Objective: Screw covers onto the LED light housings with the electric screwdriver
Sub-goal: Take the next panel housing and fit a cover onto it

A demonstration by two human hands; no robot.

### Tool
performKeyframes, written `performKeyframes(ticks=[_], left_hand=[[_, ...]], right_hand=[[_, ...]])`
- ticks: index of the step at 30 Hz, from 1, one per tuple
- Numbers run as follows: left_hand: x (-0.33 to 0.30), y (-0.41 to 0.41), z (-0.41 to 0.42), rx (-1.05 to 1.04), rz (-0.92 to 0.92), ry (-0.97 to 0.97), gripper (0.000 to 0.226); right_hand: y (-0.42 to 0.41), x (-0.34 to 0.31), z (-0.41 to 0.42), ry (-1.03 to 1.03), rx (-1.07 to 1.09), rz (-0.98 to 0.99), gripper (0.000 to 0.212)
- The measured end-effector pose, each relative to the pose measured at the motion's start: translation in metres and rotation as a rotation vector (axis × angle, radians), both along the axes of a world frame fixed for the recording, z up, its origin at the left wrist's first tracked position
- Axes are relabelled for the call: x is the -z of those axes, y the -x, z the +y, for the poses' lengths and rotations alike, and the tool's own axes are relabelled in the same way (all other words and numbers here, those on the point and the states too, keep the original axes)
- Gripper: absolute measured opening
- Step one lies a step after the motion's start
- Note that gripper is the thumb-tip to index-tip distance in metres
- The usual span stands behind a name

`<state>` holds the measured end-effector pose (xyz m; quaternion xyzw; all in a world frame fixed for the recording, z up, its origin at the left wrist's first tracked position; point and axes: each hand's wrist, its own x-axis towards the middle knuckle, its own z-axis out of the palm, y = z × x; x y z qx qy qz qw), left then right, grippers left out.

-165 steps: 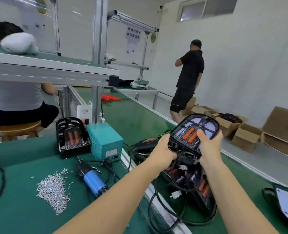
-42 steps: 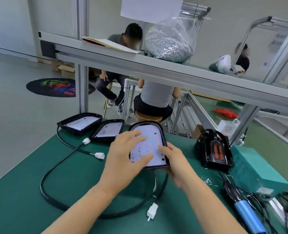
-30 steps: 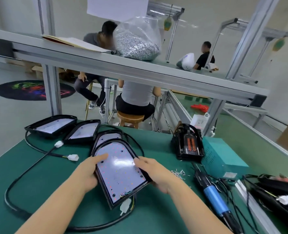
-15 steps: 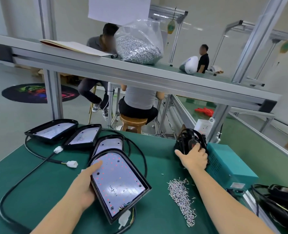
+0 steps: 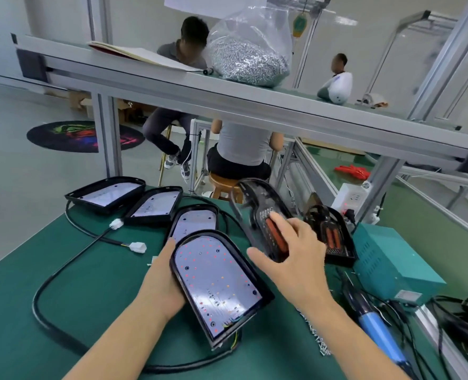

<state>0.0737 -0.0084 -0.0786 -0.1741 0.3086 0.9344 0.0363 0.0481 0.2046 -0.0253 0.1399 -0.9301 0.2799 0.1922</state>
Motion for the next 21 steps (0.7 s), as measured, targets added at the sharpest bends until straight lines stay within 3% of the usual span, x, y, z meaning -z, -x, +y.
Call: performKeyframes(ticks=[5, 9, 15, 21], left_hand=[[-0.007, -0.011, 0.009, 0.022, 0.096, -0.038, 0.052], [-0.006, -0.028, 0.014, 0.0, 0.125, -0.036, 0.053], [0.007, -0.058, 0.015, -0.009, 0.087, -0.048, 0.064], [0.01, -0.069, 0.011, -0.12, -0.064, 0.073, 0.039]], right_hand=[[-0.068, 0.004, -0.035, -0.167, -0.112, 0.069, 0.08], [-0.091, 0.018, -0.04, -0.279, -0.124, -0.096, 0.091], [-0.112, 0.043, -0.036, -0.335, -0.125, -0.181, 0.095], [-0.111, 0.051, -0.034, -0.374, -0.21, -0.183, 0.096]])
